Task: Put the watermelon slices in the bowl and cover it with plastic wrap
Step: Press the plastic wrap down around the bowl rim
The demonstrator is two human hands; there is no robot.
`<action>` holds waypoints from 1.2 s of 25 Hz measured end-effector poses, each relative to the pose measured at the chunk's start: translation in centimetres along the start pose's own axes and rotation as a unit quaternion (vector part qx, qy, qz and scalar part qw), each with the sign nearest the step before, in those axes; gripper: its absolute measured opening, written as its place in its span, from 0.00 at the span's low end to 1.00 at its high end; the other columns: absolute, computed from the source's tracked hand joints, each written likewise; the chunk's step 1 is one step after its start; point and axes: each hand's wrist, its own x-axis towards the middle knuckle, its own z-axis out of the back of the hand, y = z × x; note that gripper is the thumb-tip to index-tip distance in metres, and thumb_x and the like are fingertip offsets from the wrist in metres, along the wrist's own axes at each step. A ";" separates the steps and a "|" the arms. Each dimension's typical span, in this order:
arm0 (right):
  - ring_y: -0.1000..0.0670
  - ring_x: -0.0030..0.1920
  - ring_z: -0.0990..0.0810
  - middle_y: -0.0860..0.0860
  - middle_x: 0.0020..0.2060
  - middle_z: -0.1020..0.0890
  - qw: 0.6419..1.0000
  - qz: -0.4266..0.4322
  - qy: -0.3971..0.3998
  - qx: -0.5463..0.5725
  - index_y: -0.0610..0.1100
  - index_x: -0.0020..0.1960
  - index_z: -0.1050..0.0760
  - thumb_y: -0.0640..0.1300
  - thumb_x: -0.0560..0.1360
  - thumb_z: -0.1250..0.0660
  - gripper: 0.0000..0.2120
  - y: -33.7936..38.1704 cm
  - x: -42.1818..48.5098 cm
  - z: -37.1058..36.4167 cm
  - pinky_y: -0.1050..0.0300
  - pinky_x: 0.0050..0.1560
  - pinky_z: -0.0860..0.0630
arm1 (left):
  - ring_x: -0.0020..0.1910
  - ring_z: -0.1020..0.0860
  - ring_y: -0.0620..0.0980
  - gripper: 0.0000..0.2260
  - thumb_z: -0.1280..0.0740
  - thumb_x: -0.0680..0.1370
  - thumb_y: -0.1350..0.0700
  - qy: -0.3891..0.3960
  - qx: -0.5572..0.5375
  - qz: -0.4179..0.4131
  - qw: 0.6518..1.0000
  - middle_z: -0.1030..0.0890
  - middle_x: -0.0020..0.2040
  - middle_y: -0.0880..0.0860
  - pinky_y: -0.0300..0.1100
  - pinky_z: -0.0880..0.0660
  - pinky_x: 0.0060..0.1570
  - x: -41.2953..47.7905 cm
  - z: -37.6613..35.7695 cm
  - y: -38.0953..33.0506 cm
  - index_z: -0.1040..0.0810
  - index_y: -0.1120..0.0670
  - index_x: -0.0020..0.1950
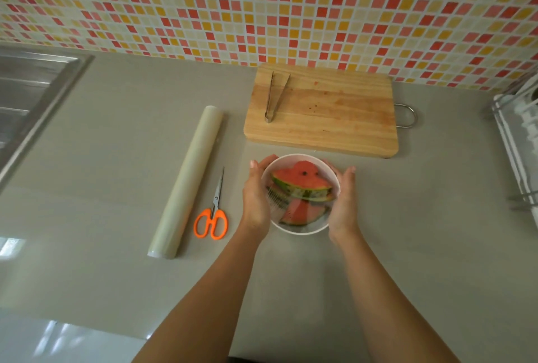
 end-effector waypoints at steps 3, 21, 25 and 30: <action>0.47 0.51 0.18 0.49 0.44 0.15 0.998 -0.039 -0.015 -0.049 0.50 0.45 0.19 0.68 0.75 0.58 0.34 -0.1 0.4 0.2 0.46 0.59 0.25 | 0.55 0.19 0.53 0.29 0.58 0.81 0.40 0.018 0.039 0.024 0.999 0.16 0.53 0.56 0.50 0.23 0.55 0.4 0.2 -0.5 0.20 0.49 0.55; 0.56 0.42 0.18 0.53 0.38 0.16 0.995 -0.032 -0.050 -0.076 0.50 0.40 0.19 0.66 0.76 0.59 0.33 -0.2 0.3 -0.1 0.67 0.35 0.26 | 0.47 0.24 0.56 0.15 0.46 0.79 0.51 -0.036 0.143 0.099 0.984 0.22 0.43 0.58 0.50 0.27 0.49 1.8 0.6 -0.9 0.23 0.59 0.45; 0.59 0.40 0.18 0.54 0.37 0.16 0.995 -0.022 -0.060 -0.074 0.50 0.40 0.20 0.66 0.76 0.59 0.33 -0.2 0.3 -0.2 0.71 0.31 0.27 | 0.38 0.26 0.53 0.11 0.43 0.76 0.57 -0.041 0.079 0.168 0.982 0.24 0.35 0.55 0.46 0.30 0.42 2.1 0.7 -1.7 0.24 0.57 0.37; 0.49 0.55 0.21 0.48 0.53 0.18 0.999 -0.046 -0.022 -0.014 0.49 0.57 0.24 0.66 0.76 0.63 0.34 0.6 -0.1 0.4 0.53 0.57 0.26 | 0.48 0.22 0.53 0.15 0.45 0.82 0.55 -0.031 -0.083 0.169 0.982 0.20 0.48 0.57 0.47 0.28 0.54 1.6 2.2 -1.9 0.22 0.61 0.56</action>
